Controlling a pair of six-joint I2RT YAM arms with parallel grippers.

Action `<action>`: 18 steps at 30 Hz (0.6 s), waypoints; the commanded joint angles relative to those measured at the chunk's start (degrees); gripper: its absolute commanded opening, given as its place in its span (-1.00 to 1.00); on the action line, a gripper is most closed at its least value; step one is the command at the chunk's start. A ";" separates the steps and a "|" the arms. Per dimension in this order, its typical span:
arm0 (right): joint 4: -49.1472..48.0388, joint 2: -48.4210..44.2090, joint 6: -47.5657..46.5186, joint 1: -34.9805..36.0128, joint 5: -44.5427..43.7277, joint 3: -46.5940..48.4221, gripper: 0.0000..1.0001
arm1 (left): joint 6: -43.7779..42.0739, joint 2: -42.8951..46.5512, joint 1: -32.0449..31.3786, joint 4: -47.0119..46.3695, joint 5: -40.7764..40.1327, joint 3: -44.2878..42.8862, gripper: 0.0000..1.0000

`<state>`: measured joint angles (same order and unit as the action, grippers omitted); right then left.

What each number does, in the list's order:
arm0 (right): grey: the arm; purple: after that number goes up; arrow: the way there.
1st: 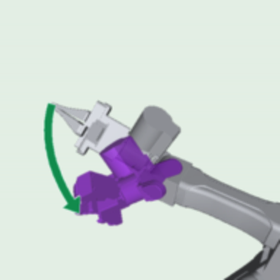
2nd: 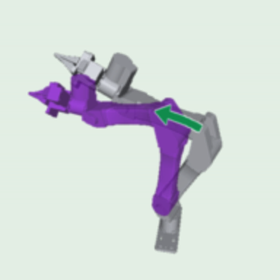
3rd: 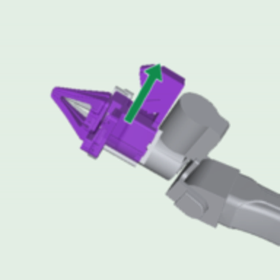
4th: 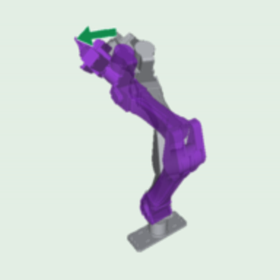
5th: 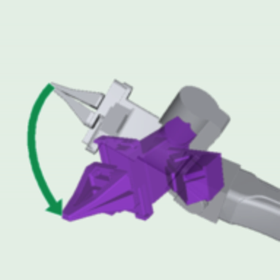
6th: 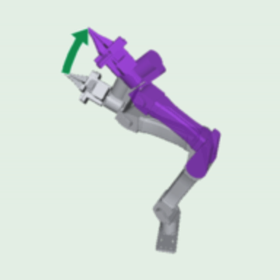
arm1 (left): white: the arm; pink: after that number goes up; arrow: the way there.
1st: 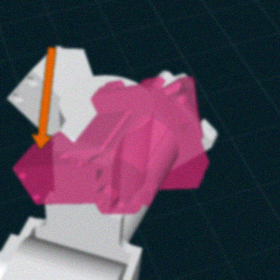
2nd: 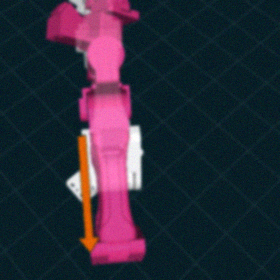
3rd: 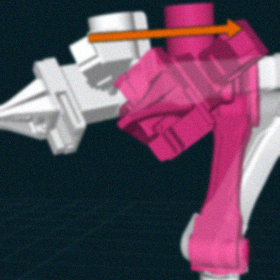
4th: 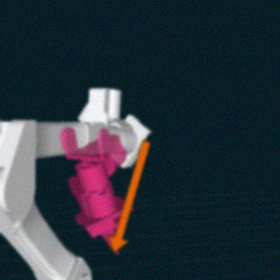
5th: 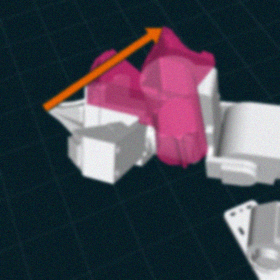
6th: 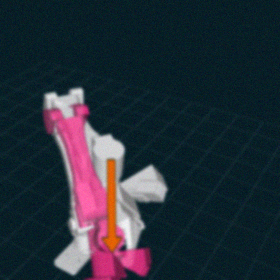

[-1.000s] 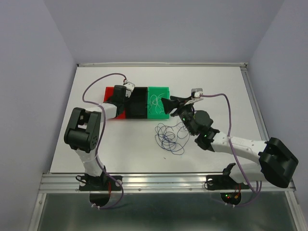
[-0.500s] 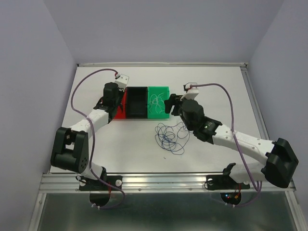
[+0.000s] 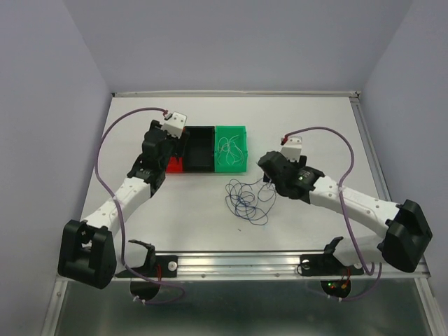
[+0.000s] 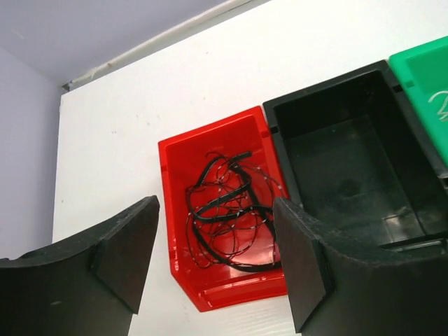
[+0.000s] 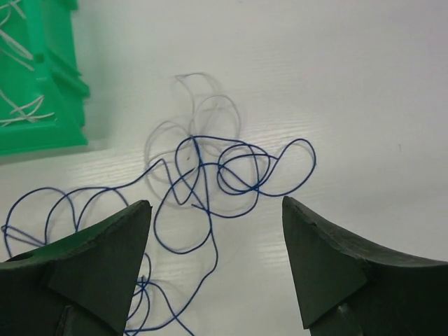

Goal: Untangle the cables

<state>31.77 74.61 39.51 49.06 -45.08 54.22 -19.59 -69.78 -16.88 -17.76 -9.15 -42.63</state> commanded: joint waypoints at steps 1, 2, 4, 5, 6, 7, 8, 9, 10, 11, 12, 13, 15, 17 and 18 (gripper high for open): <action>4.89 -1.40 2.78 -6.94 -1.51 0.46 0.57 | -0.36 2.98 -1.83 -3.07 1.23 1.94 0.56; 2.18 -1.22 -0.10 -10.70 1.54 -0.94 0.52 | -0.36 3.16 -2.18 -3.33 1.85 2.29 0.57; -5.44 -1.31 -4.24 -13.54 6.82 -3.05 0.50 | -0.44 3.94 -2.63 -3.60 1.85 2.64 0.57; -7.66 -1.22 -7.74 -14.42 9.54 -4.46 0.50 | -0.44 4.12 -2.80 -3.95 1.68 3.08 0.57; -9.43 -0.78 -8.91 -14.78 13.31 -4.82 0.50 | -0.44 4.47 -2.98 -4.12 1.76 3.26 0.57; -10.66 -0.43 -9.79 -14.69 14.66 -4.82 0.50 | -0.62 4.82 -3.07 -4.30 1.76 3.34 0.57; -12.33 -0.08 -11.19 -14.69 16.15 -4.73 0.50 | -0.62 5.09 -3.15 -4.39 1.50 3.52 0.57; -13.39 0.18 -11.99 -14.78 18.95 -4.91 0.50 | -0.62 5.18 -3.24 -4.39 1.33 3.61 0.57; -14.53 0.27 -12.78 -14.69 20.46 -5.17 0.50 | -0.71 5.44 -3.24 -4.56 1.32 3.78 0.57; -16.46 0.36 -13.66 -14.69 21.43 -5.35 0.51 | -0.79 5.62 -3.24 -4.74 1.15 4.05 0.57; -16.74 1.06 -13.67 -14.69 21.09 -5.17 0.52 | -0.88 5.97 -3.24 -4.92 0.89 4.31 0.57; -16.83 1.59 -13.41 -14.78 20.22 -4.91 0.52 | -0.97 5.97 -3.24 -5.27 0.71 4.49 0.57; -16.83 2.64 -13.05 -15.57 18.80 -3.86 0.50 | -1.15 6.67 -3.42 -5.62 0.88 4.93 0.57; -17.09 5.19 -13.05 -16.45 17.75 -3.16 0.40 | -1.23 7.02 -3.51 -5.71 0.97 5.19 0.57; -17.09 6.33 -12.96 -16.80 17.22 -2.63 0.39 | -1.15 7.11 -3.51 -5.80 0.89 5.28 0.57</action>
<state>18.52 77.56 27.83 33.76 -27.24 49.78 -20.25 -65.04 -19.92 -19.84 -7.94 -38.41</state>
